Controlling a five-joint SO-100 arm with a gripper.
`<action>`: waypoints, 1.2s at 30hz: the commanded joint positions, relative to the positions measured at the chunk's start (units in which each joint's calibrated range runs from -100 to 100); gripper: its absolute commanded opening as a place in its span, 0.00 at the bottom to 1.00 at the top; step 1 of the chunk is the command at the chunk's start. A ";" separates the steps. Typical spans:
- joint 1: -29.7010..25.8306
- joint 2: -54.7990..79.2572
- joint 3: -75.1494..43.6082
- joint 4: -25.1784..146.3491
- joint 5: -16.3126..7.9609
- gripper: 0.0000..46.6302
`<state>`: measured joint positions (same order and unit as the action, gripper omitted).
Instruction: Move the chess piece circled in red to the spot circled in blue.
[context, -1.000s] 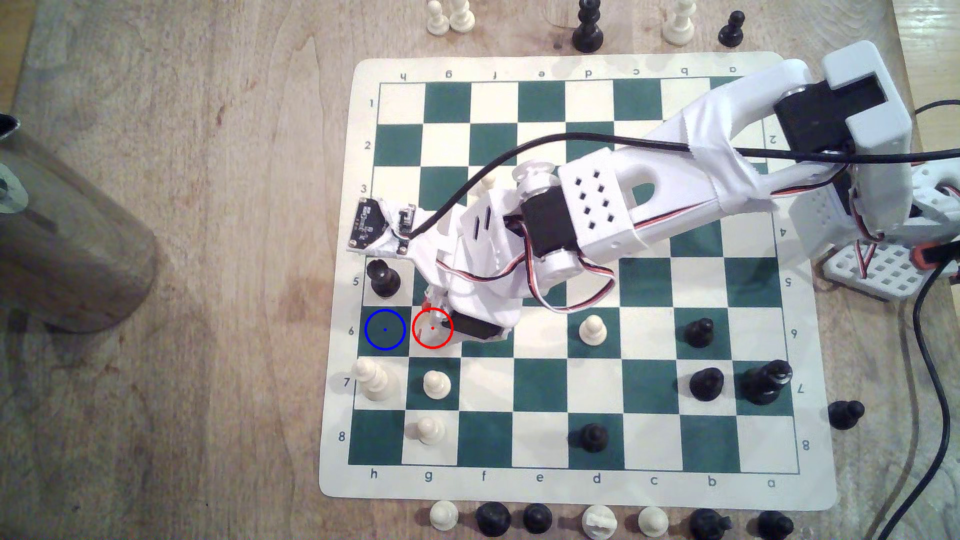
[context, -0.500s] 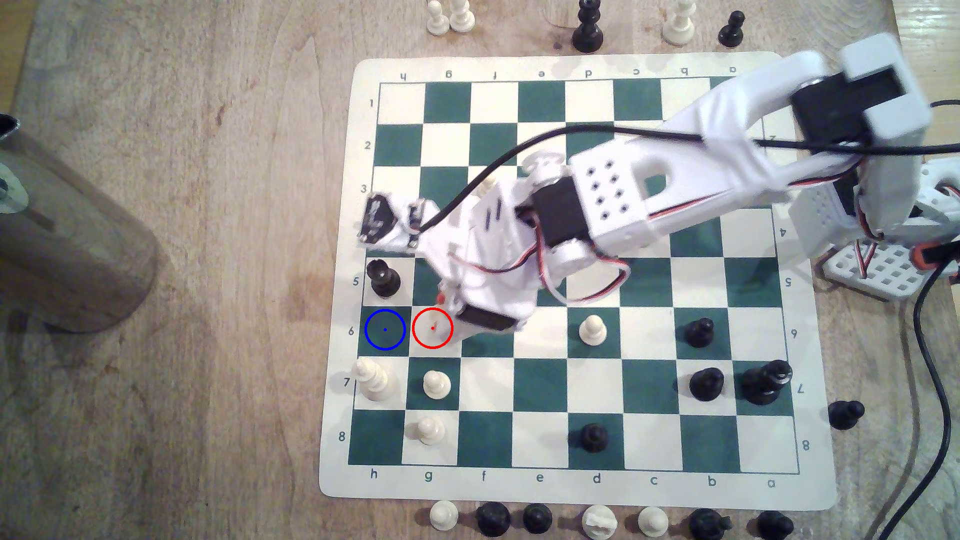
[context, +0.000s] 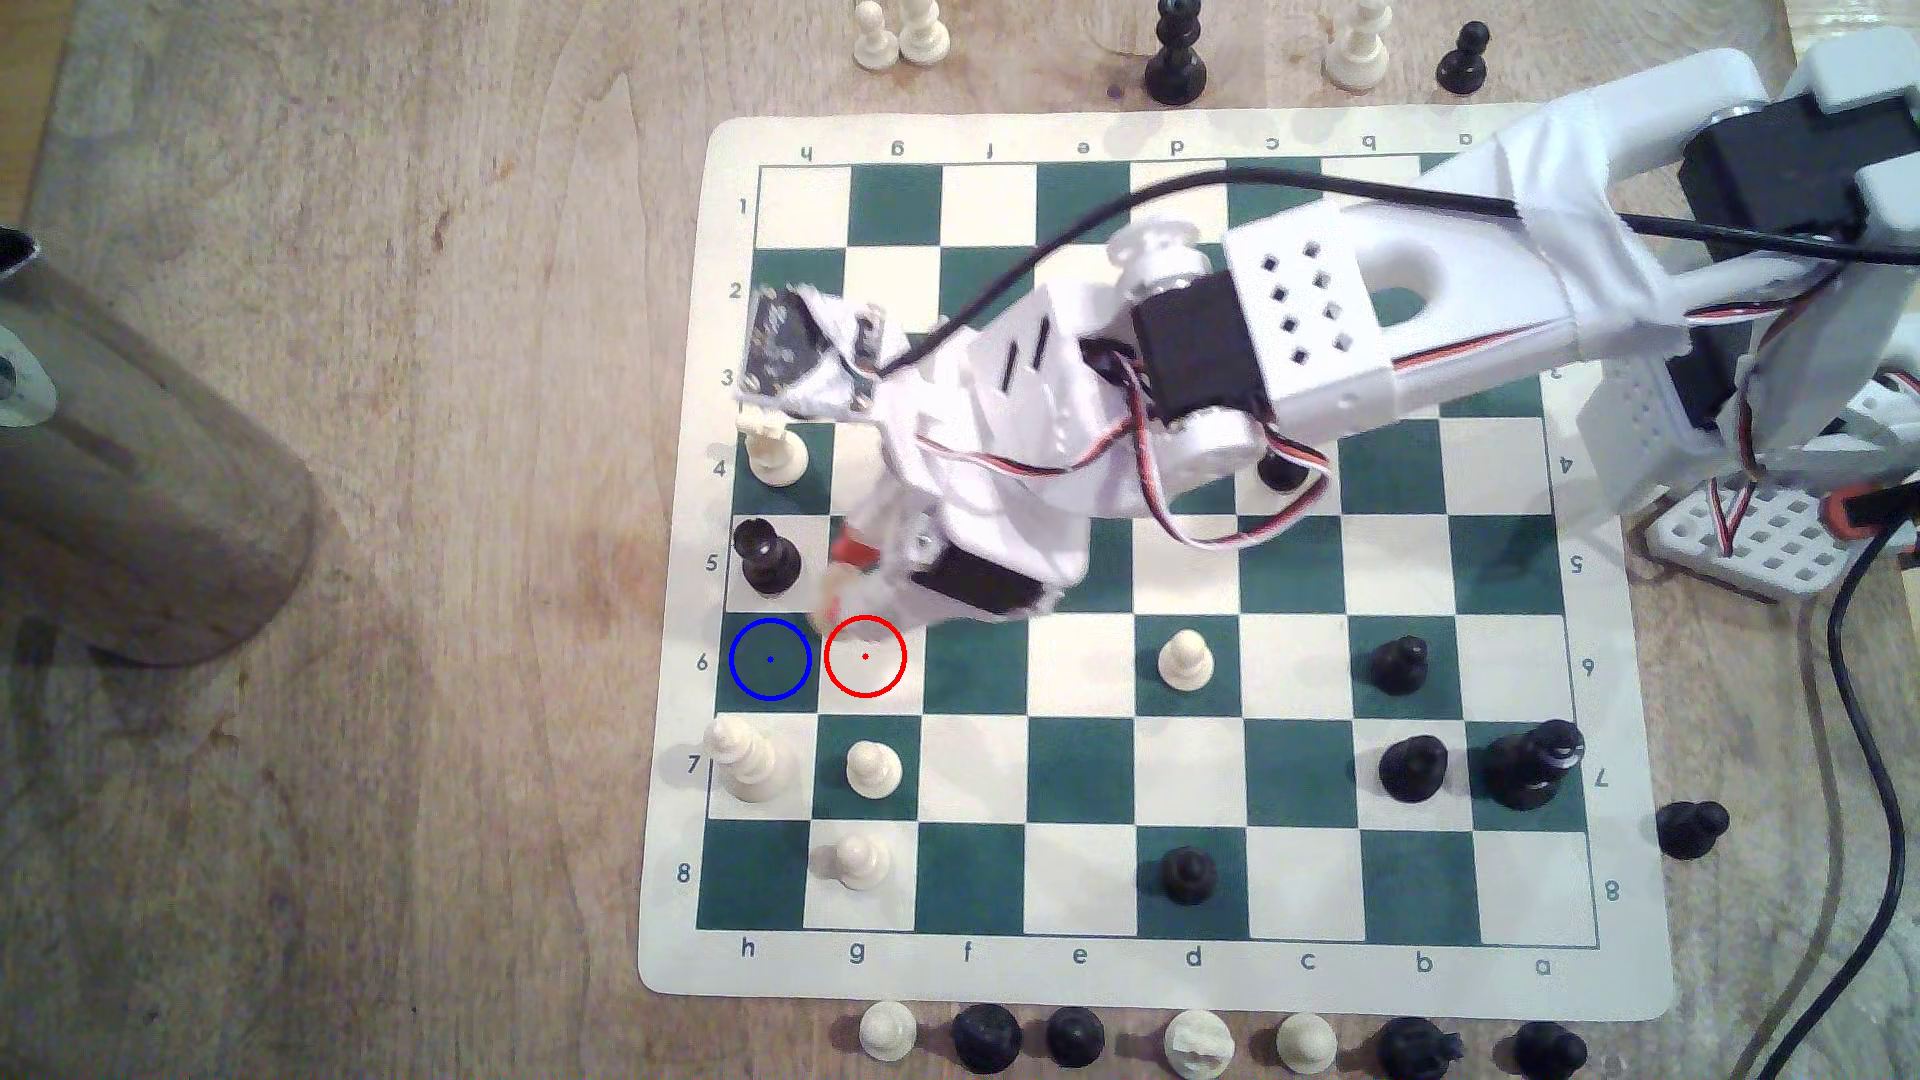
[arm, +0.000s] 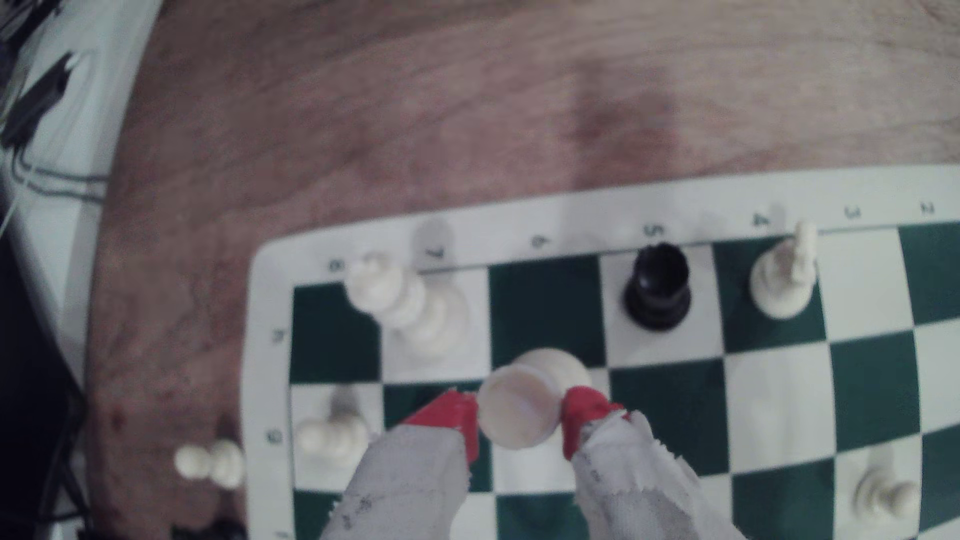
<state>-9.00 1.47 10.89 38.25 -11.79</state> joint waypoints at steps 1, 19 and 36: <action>0.51 2.61 -6.72 -5.24 0.15 0.00; 0.90 12.20 -6.09 -17.36 0.00 0.00; 1.21 15.09 -7.54 -18.84 -0.49 0.00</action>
<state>-8.19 18.14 9.26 21.43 -11.79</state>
